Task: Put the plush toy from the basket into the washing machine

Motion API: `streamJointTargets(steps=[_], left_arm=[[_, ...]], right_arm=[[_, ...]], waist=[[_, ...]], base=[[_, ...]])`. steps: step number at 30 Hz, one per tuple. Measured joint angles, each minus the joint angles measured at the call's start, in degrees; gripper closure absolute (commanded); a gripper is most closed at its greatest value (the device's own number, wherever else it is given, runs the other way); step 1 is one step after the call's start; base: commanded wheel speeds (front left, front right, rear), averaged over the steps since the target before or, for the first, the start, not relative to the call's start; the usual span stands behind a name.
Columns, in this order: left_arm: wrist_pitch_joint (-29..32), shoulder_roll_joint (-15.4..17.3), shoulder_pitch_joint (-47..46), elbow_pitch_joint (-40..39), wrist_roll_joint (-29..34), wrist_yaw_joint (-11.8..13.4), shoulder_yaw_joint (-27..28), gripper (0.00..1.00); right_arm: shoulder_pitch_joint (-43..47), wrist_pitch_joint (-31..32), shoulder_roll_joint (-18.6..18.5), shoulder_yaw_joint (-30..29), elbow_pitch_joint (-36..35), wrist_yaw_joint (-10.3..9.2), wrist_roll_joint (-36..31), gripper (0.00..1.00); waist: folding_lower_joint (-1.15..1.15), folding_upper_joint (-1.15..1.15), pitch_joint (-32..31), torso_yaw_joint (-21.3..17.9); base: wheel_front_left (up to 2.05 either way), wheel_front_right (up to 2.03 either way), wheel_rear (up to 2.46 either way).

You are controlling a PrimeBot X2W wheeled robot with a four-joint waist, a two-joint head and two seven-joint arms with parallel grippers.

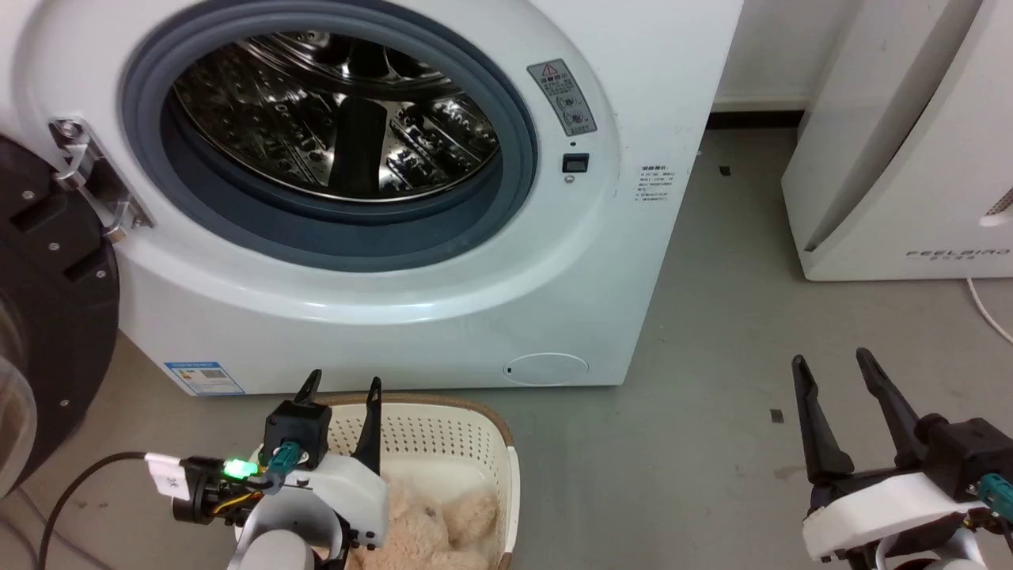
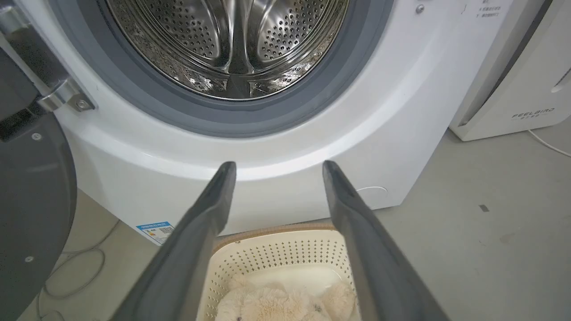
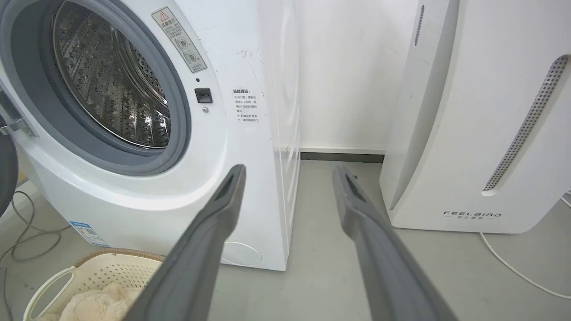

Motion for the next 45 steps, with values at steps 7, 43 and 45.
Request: streamJointTargets(steps=[7, 43, 45], left_arm=[[-0.36, 1.08, -4.15, 7.49, 0.63, -0.78, -1.79, 0.0], [11.25, 13.01, -22.33, 31.43, 6.06, -5.05, -15.18, 0.0], [11.84, 13.84, -23.36, 32.62, 6.1, -5.14, -15.99, 0.0]], right_arm=[[-1.15, -0.79, 0.0, -0.37, -0.05, 0.0, 1.43, 0.0], [-9.92, -5.06, 0.01, -1.63, -2.29, -0.01, 8.03, 0.0], [-10.45, -5.21, 0.01, -1.68, -2.4, 0.0, 8.65, 0.0]], waist=[[0.0, 0.0, 2.62, -0.64], [0.01, 0.0, 23.3, -5.7], [0.01, 0.0, 24.77, -5.93]], base=[[0.0, 0.0, 0.0], [0.0, 0.0, 0.0], [0.0, 0.0, 0.0]])
